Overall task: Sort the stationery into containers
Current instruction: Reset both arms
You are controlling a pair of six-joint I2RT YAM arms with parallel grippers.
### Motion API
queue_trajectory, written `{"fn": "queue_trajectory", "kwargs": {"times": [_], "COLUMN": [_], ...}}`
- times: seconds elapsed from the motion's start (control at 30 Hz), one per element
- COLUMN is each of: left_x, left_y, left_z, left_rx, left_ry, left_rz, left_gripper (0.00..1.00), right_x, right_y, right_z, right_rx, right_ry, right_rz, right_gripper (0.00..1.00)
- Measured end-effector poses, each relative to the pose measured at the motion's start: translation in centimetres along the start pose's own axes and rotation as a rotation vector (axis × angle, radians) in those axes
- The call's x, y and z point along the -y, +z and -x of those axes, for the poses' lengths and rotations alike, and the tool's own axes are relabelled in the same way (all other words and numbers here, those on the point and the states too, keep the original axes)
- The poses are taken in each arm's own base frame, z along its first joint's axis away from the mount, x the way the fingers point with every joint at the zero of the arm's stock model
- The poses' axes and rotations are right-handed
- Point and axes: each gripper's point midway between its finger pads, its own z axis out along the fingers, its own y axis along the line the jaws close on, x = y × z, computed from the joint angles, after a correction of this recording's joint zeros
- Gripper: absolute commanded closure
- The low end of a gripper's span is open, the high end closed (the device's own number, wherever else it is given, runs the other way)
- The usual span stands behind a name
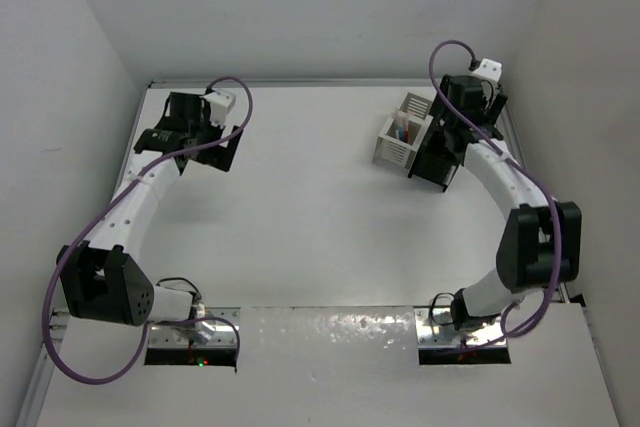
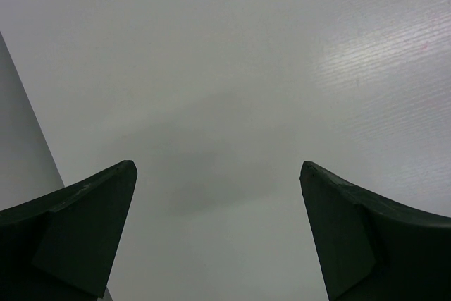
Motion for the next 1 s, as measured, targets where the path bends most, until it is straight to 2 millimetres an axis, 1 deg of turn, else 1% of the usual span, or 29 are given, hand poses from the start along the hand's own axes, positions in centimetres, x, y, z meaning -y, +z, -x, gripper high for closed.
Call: {"fn": "queue_trajectory", "kwargs": {"times": [0.13, 0.2, 0.23, 0.3, 0.37, 0.4, 0.5, 0.6, 0.73, 0.83, 0.9, 1.0], "left_x": [-0.5, -0.8, -1.0, -1.3, -1.4, -1.6, -1.7, -1.5, -1.3, -1.0, -0.8, -0.3], "left_y": [0.0, 0.1, 0.1, 0.1, 0.0, 0.1, 0.2, 0.5, 0.5, 0.6, 0.6, 0.6], "left_z": [0.2, 0.3, 0.3, 0.4, 0.4, 0.3, -0.3, -0.8, -0.7, -0.5, -0.4, -0.2], "left_rx": [0.007, 0.011, 0.014, 0.018, 0.021, 0.021, 0.013, 0.002, 0.011, 0.018, 0.022, 0.027], "left_ry": [-0.020, -0.030, -0.035, -0.047, -0.057, -0.062, -0.075, -0.087, -0.103, -0.116, -0.121, -0.116], "left_rz": [0.025, 0.039, 0.047, 0.059, 0.068, 0.073, 0.080, 0.078, 0.064, 0.049, 0.041, 0.024], "left_gripper": [0.00, 0.00, 0.00, 0.00, 0.00, 0.00, 0.00, 0.00, 0.00, 0.00, 0.00, 0.00], "right_x": [0.2, 0.7, 1.2, 2.6, 4.4, 5.5, 8.1, 10.1, 12.2, 13.3, 13.7, 14.2], "right_y": [-3.9, -5.8, -6.6, -8.2, -10.0, -11.0, -13.8, -15.5, -16.9, -17.5, -17.9, -18.2], "right_z": [2.8, 3.1, 3.0, 1.6, -1.3, -3.4, -8.5, -11.5, -13.9, -14.8, -14.9, -14.3], "right_rx": [0.022, -0.004, -0.022, -0.070, -0.138, -0.184, -0.293, -0.346, -0.387, -0.393, -0.388, -0.352], "right_ry": [0.045, 0.066, 0.080, 0.113, 0.138, 0.141, 0.153, 0.192, 0.269, 0.297, 0.300, 0.308], "right_rz": [0.087, 0.130, 0.141, 0.160, 0.160, 0.148, 0.109, 0.064, -0.043, -0.101, -0.113, -0.117], "right_gripper": [0.01, 0.01, 0.01, 0.01, 0.01, 0.01, 0.01, 0.01, 0.01, 0.01, 0.01, 0.01]}}
